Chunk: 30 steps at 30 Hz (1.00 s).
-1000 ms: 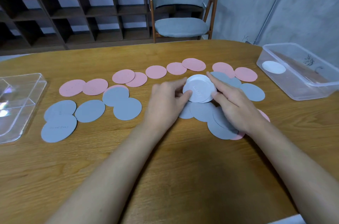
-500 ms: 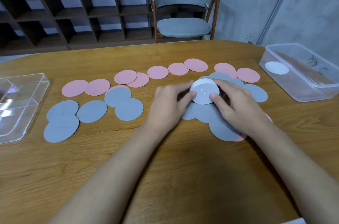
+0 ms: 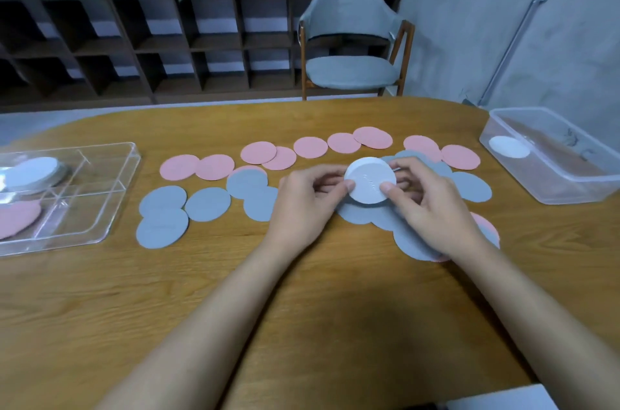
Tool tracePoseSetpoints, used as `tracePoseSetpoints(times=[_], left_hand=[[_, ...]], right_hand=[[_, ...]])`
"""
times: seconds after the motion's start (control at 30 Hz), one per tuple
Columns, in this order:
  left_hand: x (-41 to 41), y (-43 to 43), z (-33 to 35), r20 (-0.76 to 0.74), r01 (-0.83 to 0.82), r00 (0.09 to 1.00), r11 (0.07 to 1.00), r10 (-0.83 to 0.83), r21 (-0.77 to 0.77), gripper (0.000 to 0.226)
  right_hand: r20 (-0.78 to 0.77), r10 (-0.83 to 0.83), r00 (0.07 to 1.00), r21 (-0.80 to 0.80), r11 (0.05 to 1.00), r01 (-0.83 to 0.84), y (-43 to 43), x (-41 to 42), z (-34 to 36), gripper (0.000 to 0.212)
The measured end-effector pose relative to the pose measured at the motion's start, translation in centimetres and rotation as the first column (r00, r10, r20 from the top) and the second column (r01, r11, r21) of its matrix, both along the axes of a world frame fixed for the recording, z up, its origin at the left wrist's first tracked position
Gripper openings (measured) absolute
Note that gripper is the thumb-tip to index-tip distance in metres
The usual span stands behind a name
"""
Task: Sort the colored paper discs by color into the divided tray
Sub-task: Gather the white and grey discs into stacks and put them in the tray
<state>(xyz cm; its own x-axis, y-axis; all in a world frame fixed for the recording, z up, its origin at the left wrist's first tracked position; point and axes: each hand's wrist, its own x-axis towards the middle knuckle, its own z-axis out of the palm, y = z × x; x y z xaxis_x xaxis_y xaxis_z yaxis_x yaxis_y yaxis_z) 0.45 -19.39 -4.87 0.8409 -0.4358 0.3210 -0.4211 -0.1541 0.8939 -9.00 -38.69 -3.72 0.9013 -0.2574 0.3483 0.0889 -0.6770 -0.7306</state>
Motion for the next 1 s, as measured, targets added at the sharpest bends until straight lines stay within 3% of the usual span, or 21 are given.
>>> tracePoseSetpoints(times=[0.23,0.43,0.7,1.0], left_hand=[[0.2,9.2,3.9,-0.072,-0.050,0.996,0.997,0.055,0.062,0.018],[0.1,18.6,7.1,-0.011,-0.100,0.995,0.987,0.103,0.127,0.020],[0.1,30.7,9.3,-0.051,-0.275,0.958,0.954,0.282,0.116,0.013],[3.0,42.1,9.9,0.003,-0.449,0.891,0.879,0.455,0.159,0.013]], right_hand=[[-0.107,0.145,0.984,-0.066,0.986,-0.152,7.0,1.2,3.8,0.024],[-0.101,0.263,0.959,-0.074,0.960,-0.271,15.1,3.1,6.7,0.021],[-0.110,0.367,0.924,-0.059,0.925,-0.375,26.7,7.6,8.7,0.016],[-0.177,0.465,0.868,-0.029,0.879,-0.477,38.3,14.9,9.1,0.016]])
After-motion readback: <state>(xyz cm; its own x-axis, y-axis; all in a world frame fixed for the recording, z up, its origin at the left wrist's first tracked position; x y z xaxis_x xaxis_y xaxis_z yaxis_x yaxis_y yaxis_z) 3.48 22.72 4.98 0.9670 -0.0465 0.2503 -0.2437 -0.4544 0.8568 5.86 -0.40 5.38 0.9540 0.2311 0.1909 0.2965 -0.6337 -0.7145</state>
